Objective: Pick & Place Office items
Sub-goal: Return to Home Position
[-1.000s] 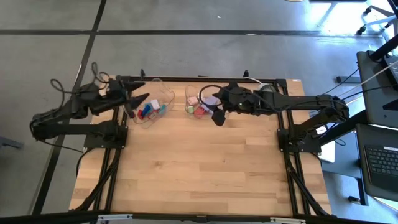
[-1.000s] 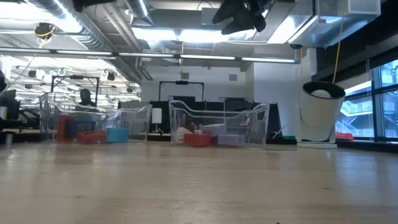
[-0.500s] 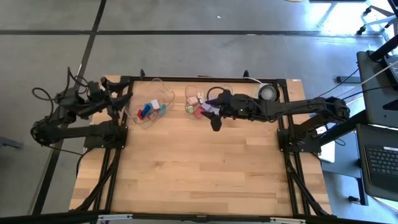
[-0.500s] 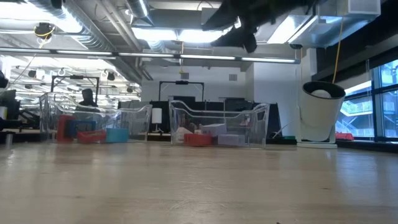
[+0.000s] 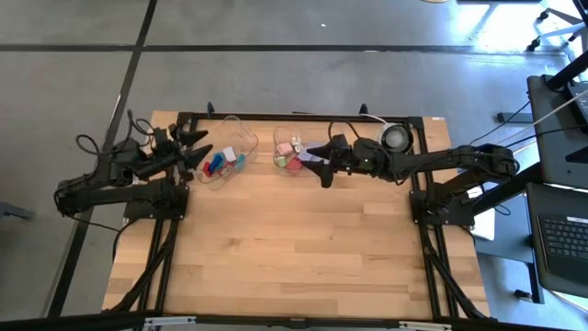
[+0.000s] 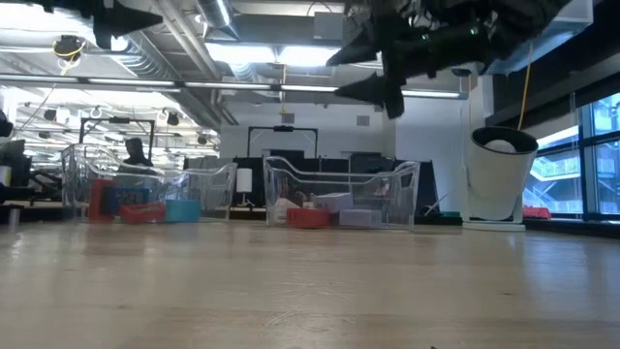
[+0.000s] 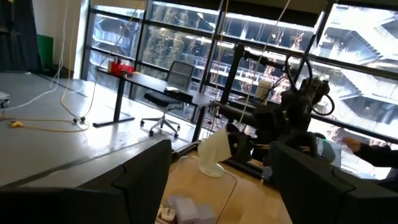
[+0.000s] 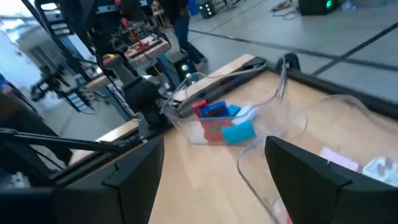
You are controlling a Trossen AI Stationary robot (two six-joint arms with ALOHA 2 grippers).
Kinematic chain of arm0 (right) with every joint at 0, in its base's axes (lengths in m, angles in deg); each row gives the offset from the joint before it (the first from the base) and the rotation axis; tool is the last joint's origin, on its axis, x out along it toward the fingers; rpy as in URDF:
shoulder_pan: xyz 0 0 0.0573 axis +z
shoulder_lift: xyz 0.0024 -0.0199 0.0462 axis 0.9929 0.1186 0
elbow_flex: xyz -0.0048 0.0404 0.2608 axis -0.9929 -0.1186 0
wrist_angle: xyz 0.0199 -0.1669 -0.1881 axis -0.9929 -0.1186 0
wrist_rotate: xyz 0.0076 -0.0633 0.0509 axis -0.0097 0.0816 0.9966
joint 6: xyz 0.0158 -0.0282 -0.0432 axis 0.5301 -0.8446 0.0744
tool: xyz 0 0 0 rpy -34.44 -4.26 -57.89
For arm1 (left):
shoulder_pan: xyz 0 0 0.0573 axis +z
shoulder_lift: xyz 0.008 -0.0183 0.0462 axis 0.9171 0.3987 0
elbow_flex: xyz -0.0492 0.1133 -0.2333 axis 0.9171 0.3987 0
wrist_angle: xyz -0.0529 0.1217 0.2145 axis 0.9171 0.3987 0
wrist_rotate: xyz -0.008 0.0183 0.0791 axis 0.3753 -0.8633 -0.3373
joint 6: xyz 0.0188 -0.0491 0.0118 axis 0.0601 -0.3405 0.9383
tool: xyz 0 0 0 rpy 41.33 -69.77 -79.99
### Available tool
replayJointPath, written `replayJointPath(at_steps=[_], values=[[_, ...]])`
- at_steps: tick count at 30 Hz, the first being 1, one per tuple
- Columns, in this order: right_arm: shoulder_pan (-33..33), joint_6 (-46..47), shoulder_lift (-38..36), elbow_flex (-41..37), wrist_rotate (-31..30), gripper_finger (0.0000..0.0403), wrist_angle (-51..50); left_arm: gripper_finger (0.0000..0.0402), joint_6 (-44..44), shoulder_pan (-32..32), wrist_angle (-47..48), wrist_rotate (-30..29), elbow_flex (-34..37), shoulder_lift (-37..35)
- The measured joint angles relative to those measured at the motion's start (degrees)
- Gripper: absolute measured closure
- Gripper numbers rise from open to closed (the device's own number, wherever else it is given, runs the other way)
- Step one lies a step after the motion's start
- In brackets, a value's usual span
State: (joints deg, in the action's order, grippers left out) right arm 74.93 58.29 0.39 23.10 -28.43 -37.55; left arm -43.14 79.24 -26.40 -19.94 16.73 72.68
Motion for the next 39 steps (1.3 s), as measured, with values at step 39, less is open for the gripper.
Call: replayJointPath(at_steps=[39], values=[[-4.5, 11.1, 0.0, -28.3, 2.0, 0.012, 45.4, 0.0134, -6.4, 0.0, -19.5, -0.1, 21.4, -10.5]])
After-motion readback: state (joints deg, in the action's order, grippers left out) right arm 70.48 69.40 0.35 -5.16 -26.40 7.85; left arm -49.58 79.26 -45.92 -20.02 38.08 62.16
